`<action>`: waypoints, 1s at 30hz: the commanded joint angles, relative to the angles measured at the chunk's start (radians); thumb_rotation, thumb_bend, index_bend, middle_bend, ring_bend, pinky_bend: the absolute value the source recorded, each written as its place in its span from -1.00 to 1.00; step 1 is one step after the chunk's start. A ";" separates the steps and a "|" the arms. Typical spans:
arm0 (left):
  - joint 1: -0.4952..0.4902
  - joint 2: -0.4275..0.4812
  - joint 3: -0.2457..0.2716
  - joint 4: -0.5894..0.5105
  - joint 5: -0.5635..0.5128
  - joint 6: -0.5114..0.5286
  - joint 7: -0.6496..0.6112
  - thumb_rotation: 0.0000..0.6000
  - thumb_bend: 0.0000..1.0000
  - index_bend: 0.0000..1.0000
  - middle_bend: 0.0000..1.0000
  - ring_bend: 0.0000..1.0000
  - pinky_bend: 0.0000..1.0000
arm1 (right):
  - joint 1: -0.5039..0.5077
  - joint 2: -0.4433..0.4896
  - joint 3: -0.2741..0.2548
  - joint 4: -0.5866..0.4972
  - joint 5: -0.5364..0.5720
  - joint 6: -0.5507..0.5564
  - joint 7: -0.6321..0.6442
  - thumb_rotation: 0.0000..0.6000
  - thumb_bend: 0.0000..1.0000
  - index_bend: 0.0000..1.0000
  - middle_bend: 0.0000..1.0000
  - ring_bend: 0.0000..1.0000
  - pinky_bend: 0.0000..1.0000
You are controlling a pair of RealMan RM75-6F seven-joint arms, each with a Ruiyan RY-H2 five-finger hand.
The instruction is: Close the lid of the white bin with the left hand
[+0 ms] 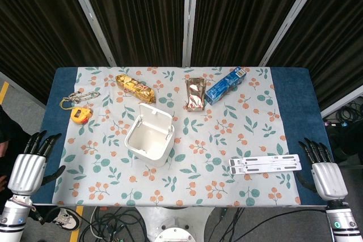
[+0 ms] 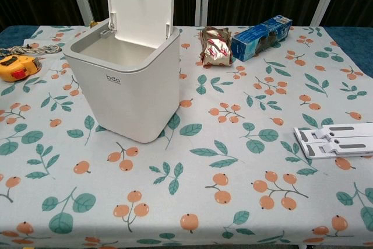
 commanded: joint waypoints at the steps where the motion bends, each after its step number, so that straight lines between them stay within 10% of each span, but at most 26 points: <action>1: 0.002 0.012 -0.003 -0.007 -0.008 0.000 0.003 1.00 -0.63 -0.74 -0.61 -0.86 -0.78 | 0.001 -0.002 -0.002 -0.003 -0.001 -0.002 -0.005 1.00 -0.57 -1.00 -1.00 -1.00 -1.00; 15: -0.048 0.058 -0.031 -0.057 0.001 -0.046 -0.022 1.00 -0.63 -0.73 -0.61 -0.86 -0.78 | 0.004 0.000 -0.003 -0.013 -0.001 -0.010 -0.020 1.00 -0.57 -1.00 -1.00 -1.00 -1.00; 30: -0.362 0.180 -0.194 -0.252 -0.006 -0.349 -0.070 1.00 -0.62 -0.73 -0.61 -0.86 -0.78 | 0.007 -0.009 -0.008 0.025 0.015 -0.038 0.006 1.00 -0.57 -1.00 -1.00 -1.00 -1.00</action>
